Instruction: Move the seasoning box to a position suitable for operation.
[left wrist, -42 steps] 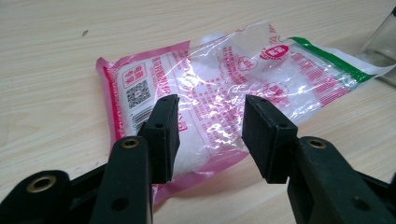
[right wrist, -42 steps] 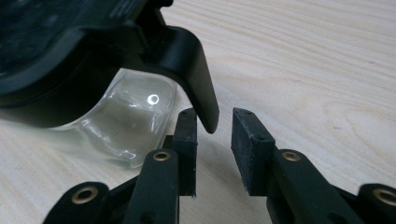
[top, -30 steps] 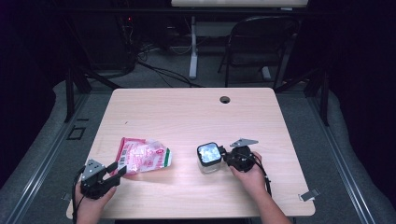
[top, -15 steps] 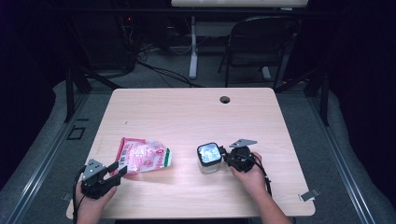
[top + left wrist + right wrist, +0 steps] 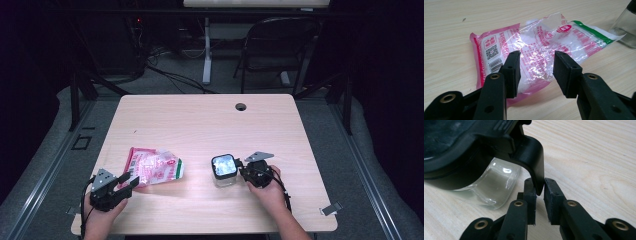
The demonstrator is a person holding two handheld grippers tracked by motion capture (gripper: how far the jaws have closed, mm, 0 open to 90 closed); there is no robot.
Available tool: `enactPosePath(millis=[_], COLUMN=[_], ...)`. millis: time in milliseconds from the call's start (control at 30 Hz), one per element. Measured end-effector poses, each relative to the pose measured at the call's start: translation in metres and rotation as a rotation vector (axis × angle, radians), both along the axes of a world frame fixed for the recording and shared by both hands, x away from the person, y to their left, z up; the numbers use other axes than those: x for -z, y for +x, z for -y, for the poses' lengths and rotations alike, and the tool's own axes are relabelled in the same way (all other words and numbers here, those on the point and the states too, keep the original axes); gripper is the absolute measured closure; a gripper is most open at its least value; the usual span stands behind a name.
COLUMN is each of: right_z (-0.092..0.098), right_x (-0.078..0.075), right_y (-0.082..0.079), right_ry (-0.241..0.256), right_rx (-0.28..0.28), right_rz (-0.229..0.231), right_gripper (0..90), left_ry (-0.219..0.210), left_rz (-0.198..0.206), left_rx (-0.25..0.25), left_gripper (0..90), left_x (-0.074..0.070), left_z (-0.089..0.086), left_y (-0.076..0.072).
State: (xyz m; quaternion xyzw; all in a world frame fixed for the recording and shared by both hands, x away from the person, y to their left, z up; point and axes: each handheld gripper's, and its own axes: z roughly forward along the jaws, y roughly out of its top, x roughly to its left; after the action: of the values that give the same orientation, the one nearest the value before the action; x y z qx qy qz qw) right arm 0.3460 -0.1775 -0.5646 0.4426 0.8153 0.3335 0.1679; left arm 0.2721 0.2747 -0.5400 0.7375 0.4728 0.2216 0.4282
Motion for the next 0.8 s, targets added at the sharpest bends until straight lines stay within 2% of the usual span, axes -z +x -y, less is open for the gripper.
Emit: enactPosePath(millis=[333,467,600,733,800], right_z=[-0.006,-0.008,-0.013,-0.017,-0.019], right_x=[0.000,0.000,-0.001,0.000,-0.001], right_y=[-0.011,-0.016,-0.024,-0.030,-0.036], right_ry=[-0.020,-0.008,-0.019,-0.009,-0.008], right_rx=[-0.015,-0.008,-0.030,-0.030,-0.052], right_rz=[0.006,-0.003,0.001,-0.002,-0.015], right_gripper=[81.2,80.7,80.8,80.2,79.4], left_ry=[0.005,0.011,0.021,0.029,0.036], left_rz=[0.001,0.004,0.005,0.005,0.003], left_rx=[0.030,0.049,0.075,0.091,0.107], left_gripper=[56.6,56.6,56.6,55.8,55.7], left_x=[-0.001,-0.002,-0.002,-0.002,-0.002], left_z=[0.008,0.013,0.021,0.026,0.031], left_y=[0.004,0.005,0.008,0.009,0.010])
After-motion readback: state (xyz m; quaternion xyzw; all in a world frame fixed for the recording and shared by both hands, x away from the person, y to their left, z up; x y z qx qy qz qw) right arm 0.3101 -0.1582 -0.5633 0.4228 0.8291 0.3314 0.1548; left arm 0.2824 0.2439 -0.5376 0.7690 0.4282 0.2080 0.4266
